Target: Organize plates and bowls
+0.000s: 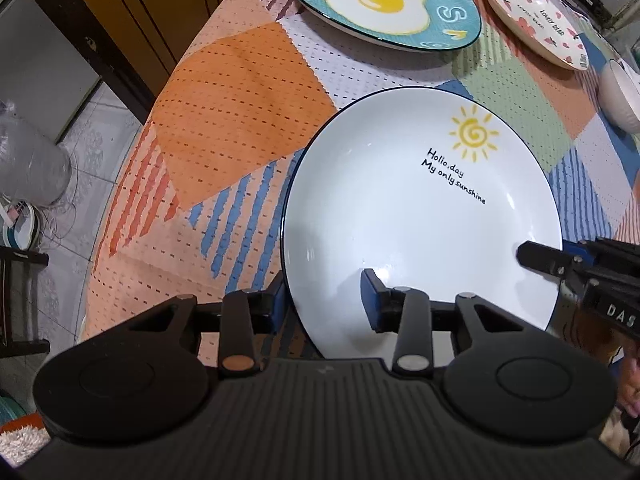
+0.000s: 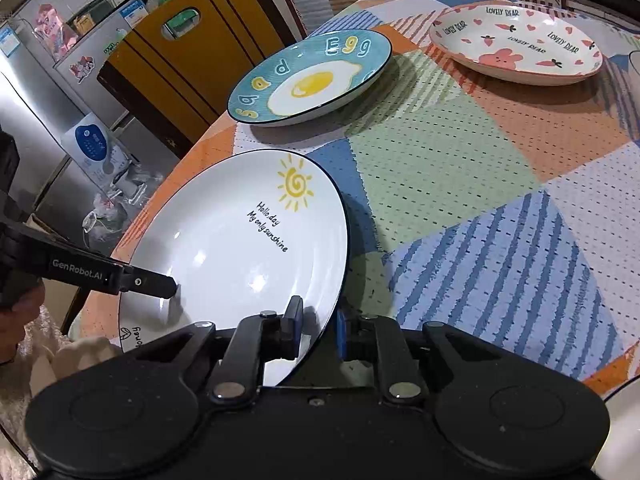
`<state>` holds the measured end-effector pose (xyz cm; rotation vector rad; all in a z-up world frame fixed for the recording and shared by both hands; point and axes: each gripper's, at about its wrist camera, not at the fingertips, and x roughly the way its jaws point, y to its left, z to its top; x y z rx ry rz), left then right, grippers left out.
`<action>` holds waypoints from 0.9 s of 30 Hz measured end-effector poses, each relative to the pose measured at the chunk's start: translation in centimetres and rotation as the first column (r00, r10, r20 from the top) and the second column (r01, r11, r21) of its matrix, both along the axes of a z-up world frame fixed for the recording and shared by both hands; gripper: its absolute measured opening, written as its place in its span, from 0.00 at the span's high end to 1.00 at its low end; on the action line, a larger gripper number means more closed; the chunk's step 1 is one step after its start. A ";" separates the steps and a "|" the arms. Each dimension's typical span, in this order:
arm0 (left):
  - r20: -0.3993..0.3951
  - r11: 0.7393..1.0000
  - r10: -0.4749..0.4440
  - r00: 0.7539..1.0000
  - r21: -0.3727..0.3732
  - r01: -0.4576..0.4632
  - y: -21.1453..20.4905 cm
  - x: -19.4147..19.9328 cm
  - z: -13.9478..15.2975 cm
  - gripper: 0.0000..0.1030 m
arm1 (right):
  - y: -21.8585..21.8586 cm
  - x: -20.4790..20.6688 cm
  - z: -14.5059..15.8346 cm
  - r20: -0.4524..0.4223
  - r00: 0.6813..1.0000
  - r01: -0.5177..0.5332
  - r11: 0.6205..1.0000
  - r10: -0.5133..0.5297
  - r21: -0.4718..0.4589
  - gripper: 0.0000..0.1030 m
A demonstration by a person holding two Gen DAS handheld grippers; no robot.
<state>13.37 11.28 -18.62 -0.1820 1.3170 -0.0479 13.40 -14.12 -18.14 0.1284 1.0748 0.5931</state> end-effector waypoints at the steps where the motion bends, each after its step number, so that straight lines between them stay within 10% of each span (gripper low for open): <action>1: 0.003 1.000 -0.004 1.000 0.004 0.004 -0.1 -0.1 0.1 0.65 | -0.1 0.1 0.0 -0.004 1.000 0.002 1.000 -0.002 0.003 0.80; 27: 0.116 0.989 -0.097 0.988 -0.104 0.109 -9.0 7.7 4.0 0.64 | -9.9 5.2 6.1 0.067 0.995 0.070 0.998 -0.070 0.006 0.81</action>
